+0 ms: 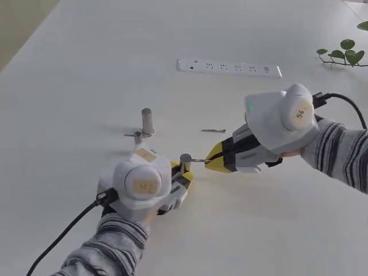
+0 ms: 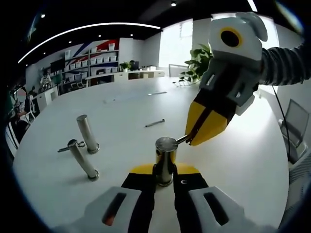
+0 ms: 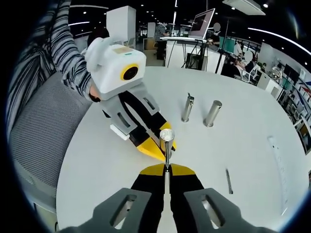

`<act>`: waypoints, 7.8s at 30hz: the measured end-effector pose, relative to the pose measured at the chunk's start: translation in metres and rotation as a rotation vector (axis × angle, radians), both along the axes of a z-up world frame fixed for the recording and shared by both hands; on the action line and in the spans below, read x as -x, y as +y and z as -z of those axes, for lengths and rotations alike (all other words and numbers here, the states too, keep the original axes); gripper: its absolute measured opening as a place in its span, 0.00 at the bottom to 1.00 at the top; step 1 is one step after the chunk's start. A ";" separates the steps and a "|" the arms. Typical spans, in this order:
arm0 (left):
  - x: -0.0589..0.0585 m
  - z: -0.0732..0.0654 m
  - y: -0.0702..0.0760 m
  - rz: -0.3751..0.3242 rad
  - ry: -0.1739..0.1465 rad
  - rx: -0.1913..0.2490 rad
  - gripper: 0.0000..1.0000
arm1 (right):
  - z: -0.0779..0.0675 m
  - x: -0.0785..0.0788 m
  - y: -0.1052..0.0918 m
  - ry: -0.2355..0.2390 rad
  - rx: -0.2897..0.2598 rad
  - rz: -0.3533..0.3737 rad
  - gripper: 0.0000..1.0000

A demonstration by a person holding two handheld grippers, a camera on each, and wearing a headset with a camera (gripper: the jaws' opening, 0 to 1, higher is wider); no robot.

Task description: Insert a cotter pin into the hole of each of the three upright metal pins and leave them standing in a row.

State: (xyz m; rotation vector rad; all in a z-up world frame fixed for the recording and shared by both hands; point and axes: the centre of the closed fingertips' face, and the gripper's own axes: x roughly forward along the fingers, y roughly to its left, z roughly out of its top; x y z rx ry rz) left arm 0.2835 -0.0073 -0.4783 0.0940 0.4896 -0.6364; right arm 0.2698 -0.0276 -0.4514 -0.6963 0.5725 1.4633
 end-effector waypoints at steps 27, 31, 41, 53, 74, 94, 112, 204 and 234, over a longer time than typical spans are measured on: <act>0.000 0.005 0.001 -0.112 0.047 0.052 0.11 | 0.001 -0.001 0.019 -0.062 0.029 0.003 0.00; 0.000 0.004 0.001 -0.117 0.048 0.052 0.11 | -0.001 -0.002 0.019 -0.059 0.028 0.016 0.05; 0.000 0.004 0.001 -0.131 0.042 0.044 0.11 | -0.013 0.004 0.010 -0.033 0.014 0.054 0.02; 0.000 0.004 0.002 -0.137 0.041 0.043 0.11 | -0.012 0.001 0.015 -0.042 0.009 0.058 0.00; -0.001 0.005 0.002 -0.141 0.038 0.041 0.11 | -0.013 0.000 0.016 -0.040 0.003 0.059 0.00; 0.009 0.005 0.008 -0.178 0.031 0.021 0.17 | -0.018 -0.003 0.011 -0.011 -0.033 0.188 0.12; 0.002 -0.002 0.005 -0.143 -0.036 -0.010 0.09 | -0.019 -0.007 -0.006 0.031 -0.106 0.370 0.24; 0.000 -0.029 0.043 -0.211 -0.011 0.015 0.36 | -0.048 -0.044 -0.003 0.125 -0.298 0.626 0.25; 0.019 -0.051 0.084 -0.135 -0.015 0.030 0.99 | -0.043 -0.085 0.063 0.135 -0.285 0.606 0.33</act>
